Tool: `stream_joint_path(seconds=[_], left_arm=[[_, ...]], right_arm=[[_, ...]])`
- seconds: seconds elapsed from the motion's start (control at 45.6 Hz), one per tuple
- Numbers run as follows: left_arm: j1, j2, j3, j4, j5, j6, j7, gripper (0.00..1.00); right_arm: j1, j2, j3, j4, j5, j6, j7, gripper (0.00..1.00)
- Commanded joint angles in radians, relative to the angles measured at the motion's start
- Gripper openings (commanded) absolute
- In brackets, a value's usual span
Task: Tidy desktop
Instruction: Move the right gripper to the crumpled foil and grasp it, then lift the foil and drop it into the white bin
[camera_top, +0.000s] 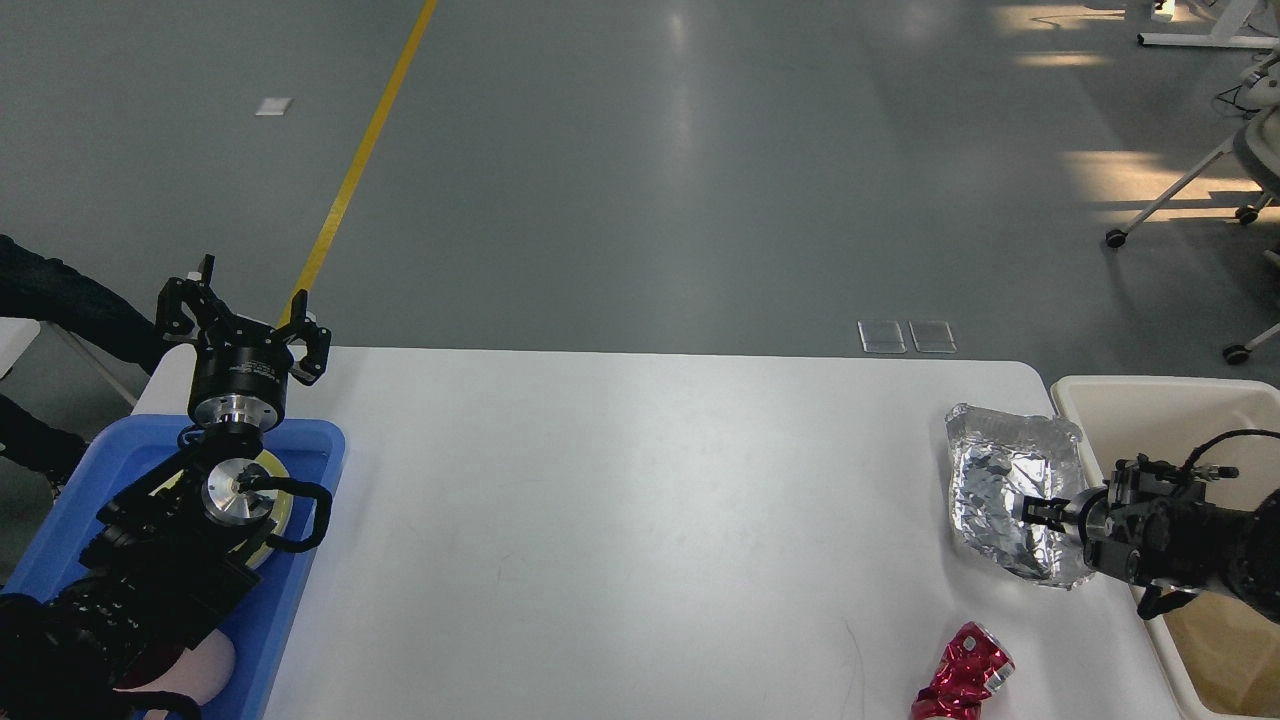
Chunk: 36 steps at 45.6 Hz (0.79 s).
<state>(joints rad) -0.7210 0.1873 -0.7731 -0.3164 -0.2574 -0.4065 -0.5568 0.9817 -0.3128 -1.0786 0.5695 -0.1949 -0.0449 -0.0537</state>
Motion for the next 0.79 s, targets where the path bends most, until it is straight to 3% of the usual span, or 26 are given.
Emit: stream_joint_path(seconds=[0.0,0.066,0.373,0.767], left_arm=[[0.0,0.001,0.0,0.0,0.0,0.0,0.0,0.96],[0.0,0.0,0.0,0.0,0.0,0.0,0.0,0.96],[0.0,0.0,0.0,0.0,0.0,0.0,0.0,0.96],[0.0,0.0,0.0,0.0,0.0,0.0,0.0,0.96]], right_arm=[[-0.002,0.001,0.0,0.012,0.003,-0.003,0.0,0.21],[-0.003,0.001,0.0,0.016,0.006,-0.003,0.0,0.0],[0.023,0.001,0.02,0.047,0.008,-0.003,0.0,0.0],[0.339,-0.239,0.115,0.427,0.003,0.008,0.006,0.0]])
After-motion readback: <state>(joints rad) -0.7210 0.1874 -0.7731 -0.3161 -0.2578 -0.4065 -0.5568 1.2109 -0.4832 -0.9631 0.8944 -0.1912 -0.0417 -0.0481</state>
